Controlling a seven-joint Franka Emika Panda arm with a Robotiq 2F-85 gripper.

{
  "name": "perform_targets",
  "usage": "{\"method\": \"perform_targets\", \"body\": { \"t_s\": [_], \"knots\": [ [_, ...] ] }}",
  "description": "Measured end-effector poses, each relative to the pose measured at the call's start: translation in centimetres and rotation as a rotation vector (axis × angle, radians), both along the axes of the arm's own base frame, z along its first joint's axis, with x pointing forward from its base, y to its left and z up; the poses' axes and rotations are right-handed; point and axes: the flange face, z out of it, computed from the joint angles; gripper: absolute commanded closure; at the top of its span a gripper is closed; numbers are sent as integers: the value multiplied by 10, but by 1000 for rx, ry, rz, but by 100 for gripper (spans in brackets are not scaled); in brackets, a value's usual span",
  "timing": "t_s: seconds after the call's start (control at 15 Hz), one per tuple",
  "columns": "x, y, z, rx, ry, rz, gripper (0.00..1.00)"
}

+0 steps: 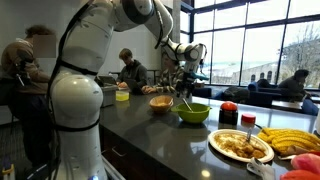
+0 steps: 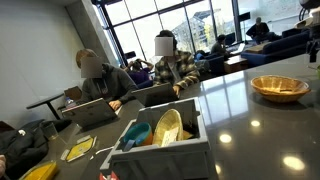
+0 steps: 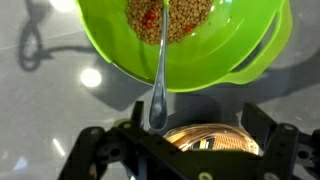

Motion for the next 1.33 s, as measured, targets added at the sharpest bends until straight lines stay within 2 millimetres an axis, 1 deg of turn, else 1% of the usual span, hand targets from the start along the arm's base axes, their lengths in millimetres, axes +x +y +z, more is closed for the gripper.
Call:
{"method": "perform_targets", "body": {
  "t_s": [0.07, 0.2, 0.33, 0.47, 0.6, 1.0, 1.13, 1.33],
  "knots": [
    [0, 0, -2, 0, 3, 0, 0],
    [1, 0, -5, 1, 8, 0, 3],
    [2, 0, -6, 1, 9, 0, 3],
    [3, -1, -6, 0, 9, 1, 1],
    [4, -1, -7, -1, 11, 1, 0],
    [4, -6, -23, -21, 37, 8, 0],
    [4, -4, -27, -32, 42, 24, 0],
    [5, 3, -26, -45, 38, 70, 2]
  ]
}}
